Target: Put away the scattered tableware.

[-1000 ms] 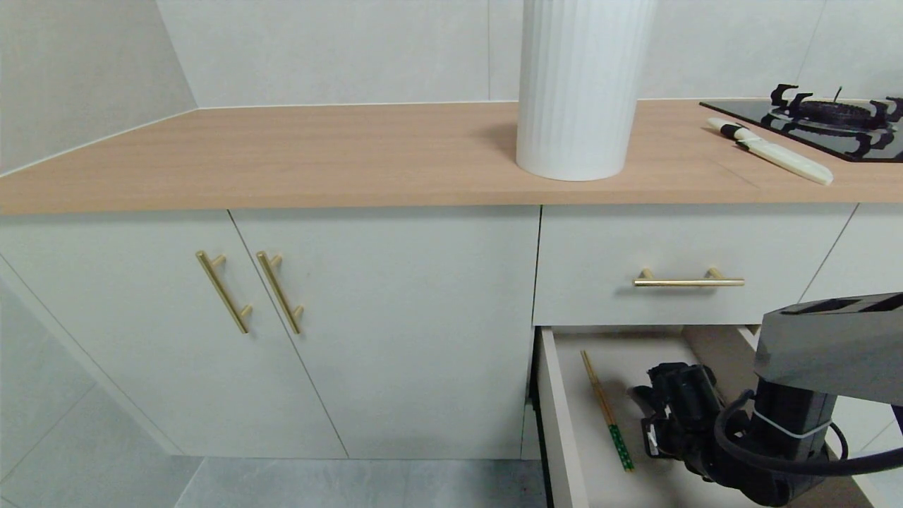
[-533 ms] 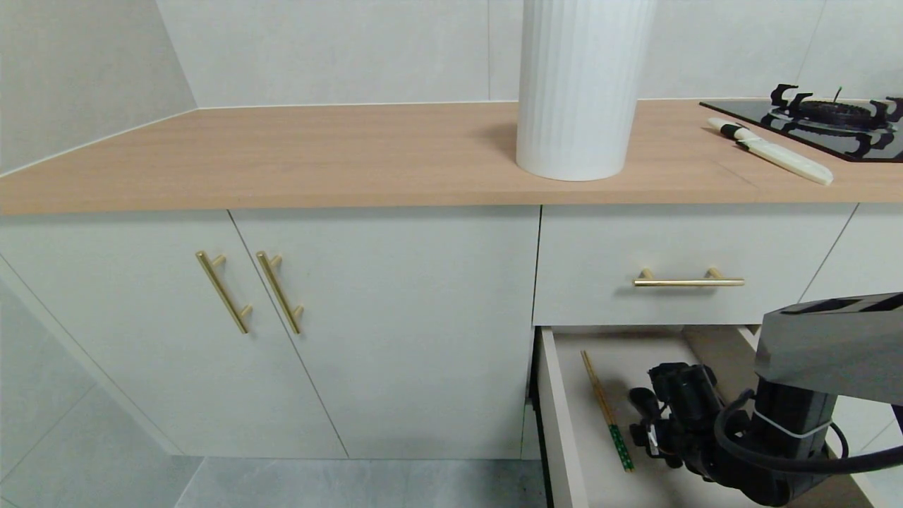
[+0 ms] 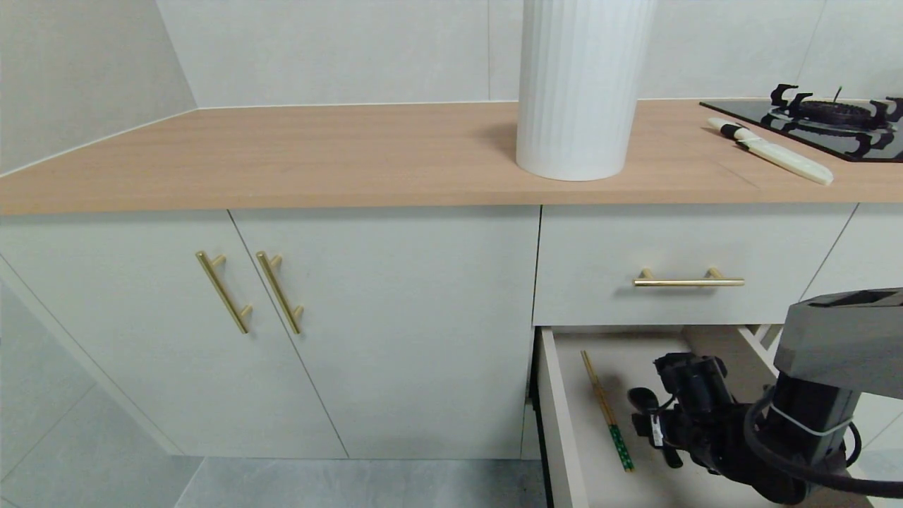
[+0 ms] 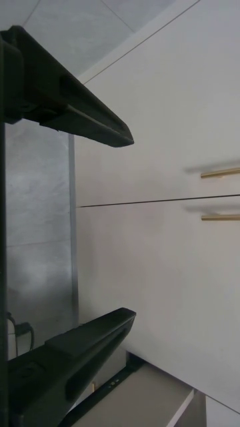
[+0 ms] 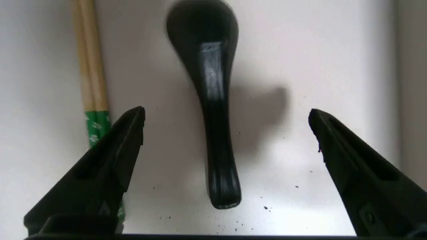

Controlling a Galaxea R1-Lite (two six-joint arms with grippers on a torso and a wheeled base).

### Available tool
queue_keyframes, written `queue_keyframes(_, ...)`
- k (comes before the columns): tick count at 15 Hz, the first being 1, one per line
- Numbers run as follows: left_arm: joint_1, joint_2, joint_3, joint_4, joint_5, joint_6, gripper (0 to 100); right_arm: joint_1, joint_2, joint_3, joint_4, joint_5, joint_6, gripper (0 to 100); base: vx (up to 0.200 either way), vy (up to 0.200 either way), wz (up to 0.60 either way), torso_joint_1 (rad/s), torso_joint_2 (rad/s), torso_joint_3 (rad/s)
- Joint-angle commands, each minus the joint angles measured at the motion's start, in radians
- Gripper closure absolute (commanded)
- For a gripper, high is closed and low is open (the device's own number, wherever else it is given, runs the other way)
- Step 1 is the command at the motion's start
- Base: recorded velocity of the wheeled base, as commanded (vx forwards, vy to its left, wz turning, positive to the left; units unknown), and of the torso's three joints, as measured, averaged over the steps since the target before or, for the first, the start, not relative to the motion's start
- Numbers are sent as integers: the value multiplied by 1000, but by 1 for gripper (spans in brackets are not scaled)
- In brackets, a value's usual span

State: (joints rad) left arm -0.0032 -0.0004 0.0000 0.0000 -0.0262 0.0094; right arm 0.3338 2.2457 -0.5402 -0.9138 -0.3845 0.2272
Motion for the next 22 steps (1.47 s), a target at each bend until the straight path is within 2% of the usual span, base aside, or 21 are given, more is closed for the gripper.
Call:
queue_keyframes(1,0,0,0,0,0,0,0,-1,-92,14,1,1,0,0,0,0,0,0,0,0)
queue_keyframes(4,0,0,0,0,0,0,0,-2,-264,39,21,3,-17,0,0,0,0,0,0,0)
queue_keyframes(7,0,0,0,0,0,0,0,-4,-428,66,116,12,-58,0,0,0,0,0,0,0)
queue_keyframes(11,0,0,0,0,0,0,0,44,-689,2,467,44,-60,0,0,0,0,0,0,0)
queue_keyframes(16,0,0,0,0,0,1,0,85,-876,-83,771,79,-58,0,0,0,0,0,0,0)
queue_keyframes(22,0,0,0,0,0,0,0,88,-862,-81,793,88,-57,0,0,0,0,0,0,0)
